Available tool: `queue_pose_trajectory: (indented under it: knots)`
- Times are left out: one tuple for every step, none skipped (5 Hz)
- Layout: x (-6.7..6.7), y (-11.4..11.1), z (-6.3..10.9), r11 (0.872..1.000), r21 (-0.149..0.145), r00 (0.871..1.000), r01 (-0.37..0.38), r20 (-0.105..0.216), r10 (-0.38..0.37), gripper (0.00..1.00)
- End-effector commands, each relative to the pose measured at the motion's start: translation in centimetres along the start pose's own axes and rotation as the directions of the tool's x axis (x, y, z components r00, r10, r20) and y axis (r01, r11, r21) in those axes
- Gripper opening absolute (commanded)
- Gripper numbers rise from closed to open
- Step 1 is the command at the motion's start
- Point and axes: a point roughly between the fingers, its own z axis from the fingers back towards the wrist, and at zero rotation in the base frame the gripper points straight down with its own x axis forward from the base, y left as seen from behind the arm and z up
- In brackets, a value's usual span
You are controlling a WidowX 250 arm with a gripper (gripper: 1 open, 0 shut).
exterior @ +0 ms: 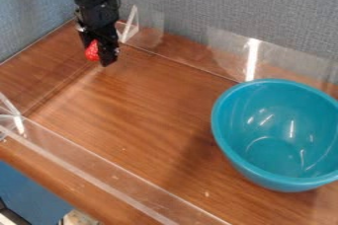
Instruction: Remove the strawberry from inside the blue bowl and put it on the table
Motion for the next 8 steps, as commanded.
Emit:
queue_pose_trajectory:
  knots:
    - [1.4, -0.6, 2.4, 0.999, 0.052, 0.999, 0.001, 0.049, -0.003, 0.00]
    - [1.5, -0.6, 2.2, 0.999, 0.050, 1.000, -0.003, 0.029, 0.002, 0.00]
    - [1.4, -0.5, 2.6, 0.999, 0.046, 1.000, -0.012, 0.016, 0.012, 0.00]
    - [1.5, -0.6, 2.8, 0.999, 0.042, 1.000, -0.020, 0.001, 0.020, 0.00]
    - [1.6, -0.7, 2.8, 0.999, 0.039, 0.999, -0.029, -0.015, 0.029, 0.00]
    - [0.9, -0.7, 2.0, 0.999, 0.020, 0.999, 0.049, -0.020, -0.048, 0.00]
    - [0.0, -0.5, 1.3, 0.993, 0.000, 0.992, 0.122, -0.024, -0.122, 0.00]
    - [-0.9, -0.7, 0.9, 0.979, -0.022, 0.979, 0.202, -0.023, -0.203, 0.00]
